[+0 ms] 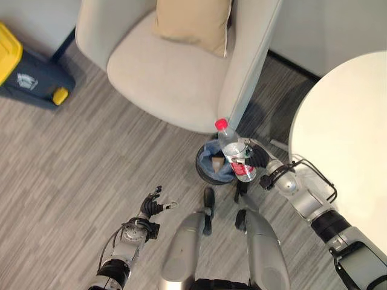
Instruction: Gather garbage on tea table into small bin, then transfer packed bag to large trash can.
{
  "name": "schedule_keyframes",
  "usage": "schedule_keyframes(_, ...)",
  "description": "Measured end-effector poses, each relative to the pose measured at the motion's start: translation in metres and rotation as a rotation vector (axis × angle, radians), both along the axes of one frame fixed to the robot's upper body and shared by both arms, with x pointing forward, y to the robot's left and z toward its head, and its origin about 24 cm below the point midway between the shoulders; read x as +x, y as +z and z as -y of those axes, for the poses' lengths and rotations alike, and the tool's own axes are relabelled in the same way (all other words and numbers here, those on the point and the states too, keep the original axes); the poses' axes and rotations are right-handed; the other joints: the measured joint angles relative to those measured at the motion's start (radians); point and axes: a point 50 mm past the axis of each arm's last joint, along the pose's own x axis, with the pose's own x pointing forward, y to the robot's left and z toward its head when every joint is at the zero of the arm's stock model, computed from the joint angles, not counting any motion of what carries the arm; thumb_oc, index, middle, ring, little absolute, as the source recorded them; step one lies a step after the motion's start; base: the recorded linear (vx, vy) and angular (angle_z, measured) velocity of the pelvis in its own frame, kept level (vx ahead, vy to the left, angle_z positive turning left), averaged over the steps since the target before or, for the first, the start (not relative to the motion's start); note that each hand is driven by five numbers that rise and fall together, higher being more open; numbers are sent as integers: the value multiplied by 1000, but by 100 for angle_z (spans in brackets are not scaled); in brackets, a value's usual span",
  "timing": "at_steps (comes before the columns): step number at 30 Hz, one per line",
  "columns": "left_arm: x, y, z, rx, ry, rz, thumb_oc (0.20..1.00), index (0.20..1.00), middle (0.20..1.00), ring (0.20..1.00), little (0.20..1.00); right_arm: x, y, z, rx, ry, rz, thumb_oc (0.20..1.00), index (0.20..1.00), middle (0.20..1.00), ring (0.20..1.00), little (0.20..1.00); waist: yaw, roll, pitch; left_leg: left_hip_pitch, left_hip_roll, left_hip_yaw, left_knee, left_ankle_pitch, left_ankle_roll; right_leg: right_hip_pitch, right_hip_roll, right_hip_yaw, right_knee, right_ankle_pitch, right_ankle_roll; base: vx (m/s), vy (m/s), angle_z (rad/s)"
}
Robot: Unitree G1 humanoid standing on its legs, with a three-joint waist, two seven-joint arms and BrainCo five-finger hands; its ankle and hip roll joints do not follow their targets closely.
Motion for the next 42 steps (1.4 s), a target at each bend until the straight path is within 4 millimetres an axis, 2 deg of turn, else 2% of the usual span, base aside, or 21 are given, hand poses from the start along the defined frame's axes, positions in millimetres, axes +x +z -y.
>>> schedule_keyframes(1,2,2,0,-7,12,13,1000,1000,1000,1000,1000,3,6,0,2,-8,27,200,200,200,200,200,7,7,4,-52,13,-10,39,1,2,-85,-16,0,178,-92,-35,-34,-34,35)
schedule_keyframes(2,4,5,-1,-2,14,25,1000,1000,1000,1000,1000,5,11,0,7,-18,51,200,200,200,200,200,7,0,9,-97,7,-22,74,-3,-5,-129,-58,10,326,-179,-16,-26,-26,44)
schedule_keyframes(3,6,7,-2,7,10,30,1000,1000,1000,1000,1000,7,13,1,4,-26,60,200,200,200,200,200,22,-8,15,-124,1,-32,111,-21,-21,-131,-86,3,353,-214,-11,-39,-21,37)
schedule_keyframes(4,7,7,-3,14,15,32,1000,1000,1000,1000,1000,12,15,-1,10,-39,63,200,200,200,200,200,33,-2,23,-157,14,-45,139,-36,-39,-144,-74,-5,358,-220,-20,-114,-5,21)
schedule_keyframes(5,7,8,-4,20,14,34,1000,1000,1000,1000,1000,15,16,-3,15,-49,66,200,200,200,200,200,35,-3,21,-181,16,-57,154,-36,-40,-164,-72,-9,373,-220,-19,-139,-19,14)
schedule_keyframes(6,9,12,-3,24,-1,53,1000,1000,1000,1000,1000,20,28,-7,13,-44,109,200,200,200,200,200,38,-3,22,-258,18,-70,192,-34,-44,-230,-72,-16,411,-222,-24,-96,-18,15)
schedule_keyframes(8,14,17,1,12,-7,81,1000,1000,1000,1000,1000,30,44,-7,-14,-65,160,200,200,200,200,200,35,2,26,-355,14,-77,283,-44,-61,-324,-94,-27,498,-248,-50,-74,-8,22)
schedule_keyframes(10,21,24,1,0,-3,110,1000,1000,1000,1000,1000,35,48,-4,-18,-102,169,200,200,200,200,200,45,1,27,-420,10,-97,328,-54,-63,-378,-104,-41,542,-265,-56,-38,-4,31)
schedule_keyframes(13,27,32,2,4,-7,149,1000,1000,1000,1000,1000,45,55,0,-33,-146,177,200,200,200,200,200,61,0,25,-515,-8,-107,399,-68,-62,-463,-140,-49,632,-293,-62,-9,-27,25)
schedule_keyframes(16,40,46,4,0,-15,194,1000,1000,1000,1000,1000,56,81,-1,-54,-170,243,200,200,200,200,200,73,2,27,-643,-30,-126,469,-72,-69,-583,-178,-64,716,-319,-89,25,-28,36)
schedule_keyframes(18,48,54,12,-2,-46,226,1000,1000,1000,1000,1000,62,94,0,-55,-195,273,200,200,200,200,200,87,2,27,-705,-42,-124,499,-72,-69,-643,-205,-68,762,-330,-95,41,-19,33)
schedule_keyframes(19,51,57,16,-1,-62,236,1000,1000,1000,1000,1000,64,99,1,-43,-213,275,200,200,200,200,200,94,2,28,-729,-52,-129,518,-72,-69,-666,-219,-69,787,-347,-109,45,-15,33)
schedule_keyframes(21,52,59,18,-5,-66,242,1000,1000,1000,1000,1000,65,97,-2,-36,-215,268,200,200,200,200,200,102,3,27,-735,-62,-135,520,-72,-69,-668,-227,-71,799,-354,-106,40,-26,23)
schedule_keyframes(24,53,62,21,-10,-81,261,1000,1000,1000,1000,1000,65,106,-5,2,-226,299,200,200,200,200,200,108,4,26,-755,-79,-149,520,-72,-69,-676,-253,-89,812,-370,-105,48,-5,29)
schedule_keyframes(30,53,61,26,-33,-92,255,1000,1000,1000,1000,1000,67,110,2,47,-274,312,200,200,200,200,200,113,6,23,-759,-97,-146,496,-59,-55,-681,-275,-91,811,-372,-108,31,3,14)
schedule_keyframes(31,54,63,26,-33,-94,260,1000,1000,1000,1000,1000,70,108,8,62,-311,299,200,200,200,200,200,114,7,21,-759,-100,-145,495,-52,-62,-681,-279,-91,812,-371,-105,36,15,7)
schedule_keyframes(32,55,64,26,-32,-95,266,1000,1000,1000,1000,1000,71,105,13,65,-336,284,909,909,909,909,909,114,7,21,-759,-102,-144,495,-52,-62,-681,-280,-90,812,-369,-103,37,20,4)
schedule_keyframes(33,56,67,26,-28,-98,275,1000,1000,1000,1000,1000,71,104,19,59,-356,283,1000,1000,1000,1000,1000,114,8,21,-759,-102,-144,496,-52,-62,-681,-281,-90,812,-369,-103,0,0,0)
schedule_keyframes(37,61,78,26,-19,-93,321,1000,1000,1000,1000,1000,72,98,41,38,-454,275,1000,1000,1000,1000,1000,108,13,18,-755,-108,-142,498,-52,-57,-681,-293,-88,825,-372,-107,12,16,4)
schedule_keyframes(40,63,80,26,-15,-90,328,1000,1000,1000,1000,1000,68,92,43,41,-447,276,1000,1000,1000,1000,1000,88,12,6,-754,-101,-140,491,-48,-46,-681,-280,-84,805,-372,-97,3,3,-8)
schedule_keyframes(42,61,77,26,-17,-86,320,1000,1000,1000,1000,1000,59,83,40,-34,-393,298,1000,1000,1000,1000,1000,75,11,-13,-754,-95,-134,482,-47,-44,-681,-272,-79,790,-364,-84,3,-21,-15)
